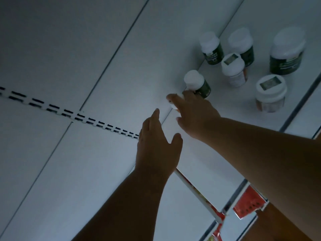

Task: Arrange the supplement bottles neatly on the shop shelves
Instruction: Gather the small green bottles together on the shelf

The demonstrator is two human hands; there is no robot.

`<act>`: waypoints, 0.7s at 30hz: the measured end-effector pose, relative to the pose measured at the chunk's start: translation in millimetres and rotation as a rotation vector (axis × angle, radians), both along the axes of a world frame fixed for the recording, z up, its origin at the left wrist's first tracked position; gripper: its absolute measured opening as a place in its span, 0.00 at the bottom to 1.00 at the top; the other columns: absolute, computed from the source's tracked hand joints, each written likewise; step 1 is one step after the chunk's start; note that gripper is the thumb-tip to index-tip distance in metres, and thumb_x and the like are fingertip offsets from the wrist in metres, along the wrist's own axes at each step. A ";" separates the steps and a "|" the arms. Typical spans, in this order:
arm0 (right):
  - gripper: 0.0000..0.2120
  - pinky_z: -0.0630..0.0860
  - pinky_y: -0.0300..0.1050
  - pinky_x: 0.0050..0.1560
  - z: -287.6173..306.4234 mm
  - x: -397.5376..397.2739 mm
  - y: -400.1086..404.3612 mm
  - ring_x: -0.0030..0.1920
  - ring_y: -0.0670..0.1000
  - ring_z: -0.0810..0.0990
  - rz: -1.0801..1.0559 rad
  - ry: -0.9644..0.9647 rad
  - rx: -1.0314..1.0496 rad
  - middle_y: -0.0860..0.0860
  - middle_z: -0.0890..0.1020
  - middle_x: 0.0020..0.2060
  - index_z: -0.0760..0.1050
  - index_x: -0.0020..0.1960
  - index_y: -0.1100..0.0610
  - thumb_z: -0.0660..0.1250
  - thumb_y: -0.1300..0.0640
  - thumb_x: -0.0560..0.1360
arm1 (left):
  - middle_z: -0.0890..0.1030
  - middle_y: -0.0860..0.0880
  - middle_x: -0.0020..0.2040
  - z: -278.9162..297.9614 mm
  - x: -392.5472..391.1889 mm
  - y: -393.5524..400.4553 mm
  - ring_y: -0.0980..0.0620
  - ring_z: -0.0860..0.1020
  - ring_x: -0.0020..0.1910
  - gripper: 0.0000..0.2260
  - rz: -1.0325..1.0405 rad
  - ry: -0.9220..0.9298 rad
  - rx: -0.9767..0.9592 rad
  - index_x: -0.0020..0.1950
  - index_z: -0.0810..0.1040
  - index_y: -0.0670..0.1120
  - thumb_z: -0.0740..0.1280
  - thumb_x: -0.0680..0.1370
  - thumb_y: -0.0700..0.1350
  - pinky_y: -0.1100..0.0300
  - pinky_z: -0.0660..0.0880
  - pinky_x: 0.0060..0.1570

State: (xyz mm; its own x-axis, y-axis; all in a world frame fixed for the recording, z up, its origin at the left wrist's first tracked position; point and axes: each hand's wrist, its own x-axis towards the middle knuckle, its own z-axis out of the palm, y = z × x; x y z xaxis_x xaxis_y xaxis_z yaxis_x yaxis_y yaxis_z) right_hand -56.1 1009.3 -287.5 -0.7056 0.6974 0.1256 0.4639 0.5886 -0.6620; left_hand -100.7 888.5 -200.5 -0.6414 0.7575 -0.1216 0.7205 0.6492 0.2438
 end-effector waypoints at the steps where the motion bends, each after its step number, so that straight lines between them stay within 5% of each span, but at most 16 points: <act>1: 0.27 0.77 0.50 0.50 -0.4 -6.5 1.1 0.51 0.56 0.78 -0.011 0.076 0.035 0.55 0.74 0.57 0.58 0.69 0.43 0.67 0.58 0.77 | 0.61 0.53 0.76 0.3 -7.2 2.0 0.52 0.63 0.74 0.35 0.003 0.008 0.003 0.79 0.51 0.54 0.67 0.77 0.53 0.52 0.66 0.70; 5: 0.19 0.79 0.51 0.48 1.1 -12.8 5.7 0.45 0.56 0.78 -0.026 0.244 0.002 0.55 0.75 0.50 0.64 0.62 0.47 0.69 0.57 0.76 | 0.62 0.53 0.75 -0.2 -24.3 3.3 0.52 0.63 0.73 0.35 -0.019 0.029 0.024 0.79 0.52 0.54 0.68 0.77 0.52 0.51 0.68 0.69; 11: 0.16 0.79 0.50 0.54 14.1 34.5 -26.2 0.49 0.48 0.79 0.024 0.475 -0.565 0.45 0.77 0.48 0.63 0.61 0.46 0.66 0.56 0.78 | 0.62 0.55 0.76 -4.3 -12.5 -22.4 0.55 0.62 0.74 0.28 -0.040 -0.128 0.152 0.78 0.57 0.54 0.60 0.80 0.58 0.54 0.66 0.70; 14: 0.10 0.82 0.53 0.52 35.7 71.0 -44.1 0.47 0.51 0.82 -0.008 0.601 -0.815 0.49 0.79 0.47 0.65 0.61 0.48 0.60 0.54 0.81 | 0.61 0.59 0.76 6.0 15.5 -38.9 0.61 0.61 0.73 0.30 -0.072 -0.201 0.204 0.77 0.57 0.58 0.51 0.77 0.68 0.66 0.60 0.66; 18: 0.09 0.82 0.40 0.41 80.6 127.8 -56.1 0.44 0.45 0.83 -0.166 0.695 -1.129 0.48 0.80 0.47 0.72 0.58 0.43 0.54 0.52 0.84 | 0.60 0.61 0.76 38.0 73.0 -55.2 0.64 0.60 0.73 0.37 -0.067 -0.257 0.211 0.77 0.55 0.62 0.41 0.71 0.76 0.63 0.60 0.68; 21: 0.12 0.78 0.32 0.33 132.4 169.0 -61.4 0.44 0.38 0.82 -0.158 0.587 -1.147 0.46 0.80 0.48 0.73 0.58 0.40 0.53 0.53 0.85 | 0.62 0.58 0.76 83.6 120.3 -62.9 0.62 0.61 0.73 0.36 -0.084 -0.275 0.231 0.77 0.57 0.58 0.41 0.74 0.74 0.64 0.60 0.68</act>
State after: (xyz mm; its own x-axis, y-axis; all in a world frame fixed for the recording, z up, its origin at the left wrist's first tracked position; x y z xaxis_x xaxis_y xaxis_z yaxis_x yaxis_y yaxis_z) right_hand 112.8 947.9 -155.0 -0.6499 0.6823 -0.3348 -0.0532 -0.4803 -0.8755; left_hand 19.5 825.6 -116.9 -0.5429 0.8338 -0.1003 0.6558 0.4955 0.5695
